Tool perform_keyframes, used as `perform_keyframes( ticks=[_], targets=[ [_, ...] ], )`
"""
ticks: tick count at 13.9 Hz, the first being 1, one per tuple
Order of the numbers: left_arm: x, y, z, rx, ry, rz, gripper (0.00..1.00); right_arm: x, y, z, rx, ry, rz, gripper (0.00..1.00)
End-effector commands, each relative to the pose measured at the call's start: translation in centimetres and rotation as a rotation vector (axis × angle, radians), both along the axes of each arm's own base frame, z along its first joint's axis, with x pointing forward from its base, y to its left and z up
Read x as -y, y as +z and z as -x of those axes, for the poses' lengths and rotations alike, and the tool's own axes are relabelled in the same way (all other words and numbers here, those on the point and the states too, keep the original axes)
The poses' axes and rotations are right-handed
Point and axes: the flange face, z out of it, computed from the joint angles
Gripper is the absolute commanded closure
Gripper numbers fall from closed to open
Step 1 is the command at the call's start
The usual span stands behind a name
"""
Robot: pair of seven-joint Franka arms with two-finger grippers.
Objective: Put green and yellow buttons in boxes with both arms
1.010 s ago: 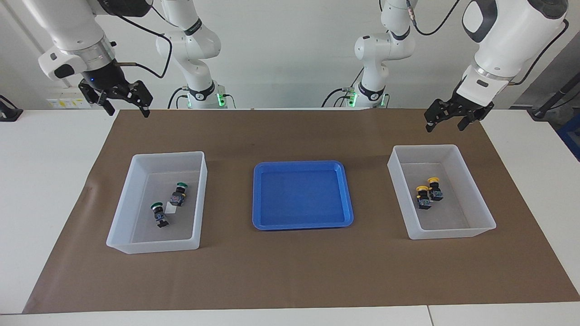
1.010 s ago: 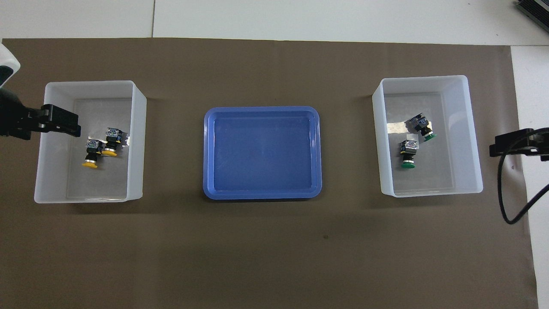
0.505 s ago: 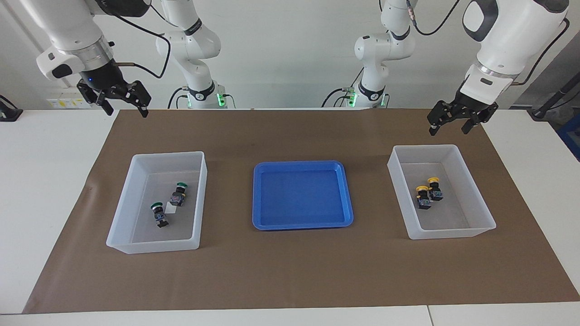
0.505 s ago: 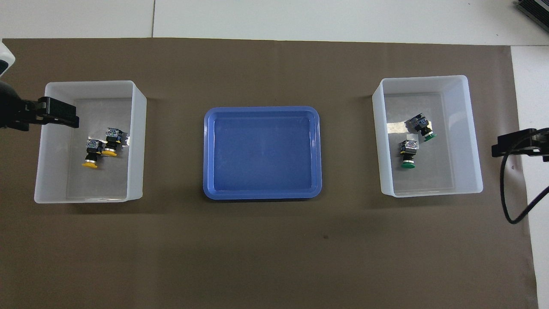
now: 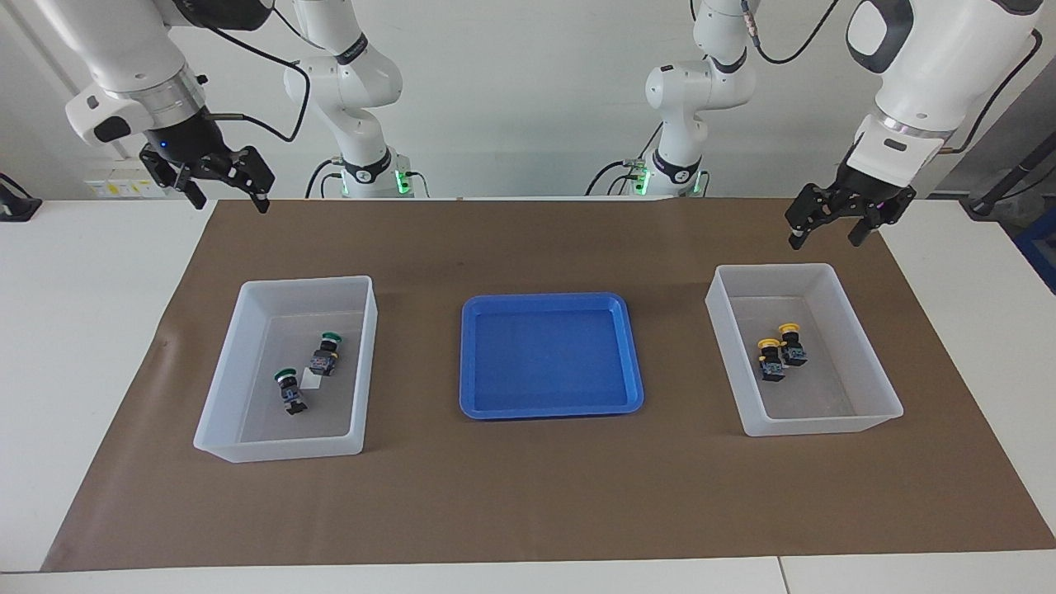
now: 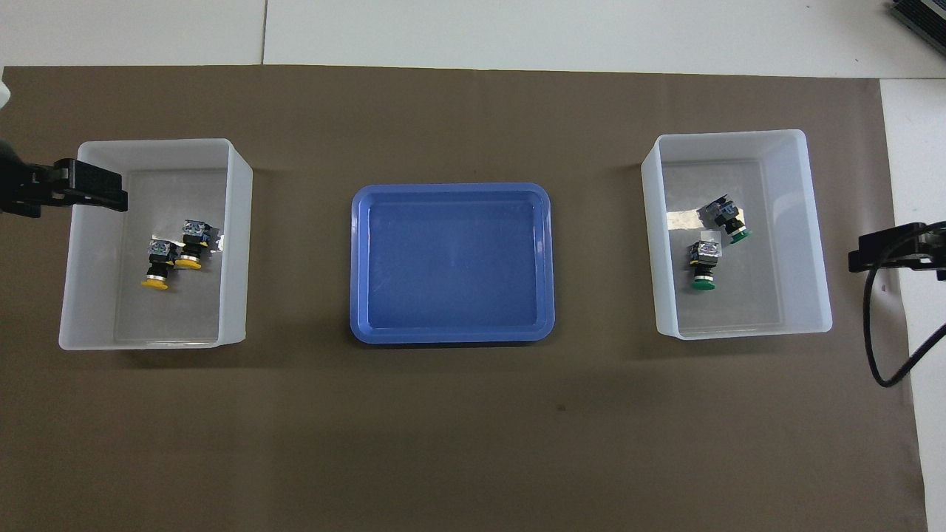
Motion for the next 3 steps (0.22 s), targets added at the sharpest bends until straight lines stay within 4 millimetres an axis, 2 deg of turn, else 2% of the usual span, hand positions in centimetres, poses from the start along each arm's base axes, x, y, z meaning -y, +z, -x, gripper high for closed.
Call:
perform_keyframes(
  ticks=[1,3],
  targets=[
    [-0.3,0.31,0.66,0.014,0.003,-0.02,0.0,0.34,0.19,0.51,-0.008,0.017,-0.002,0.0],
    [-0.39,0.32,0.64,0.016,0.005,-0.02,0.0,0.34,0.2,0.49,-0.007,0.019,-0.002,0.0]
  ],
)
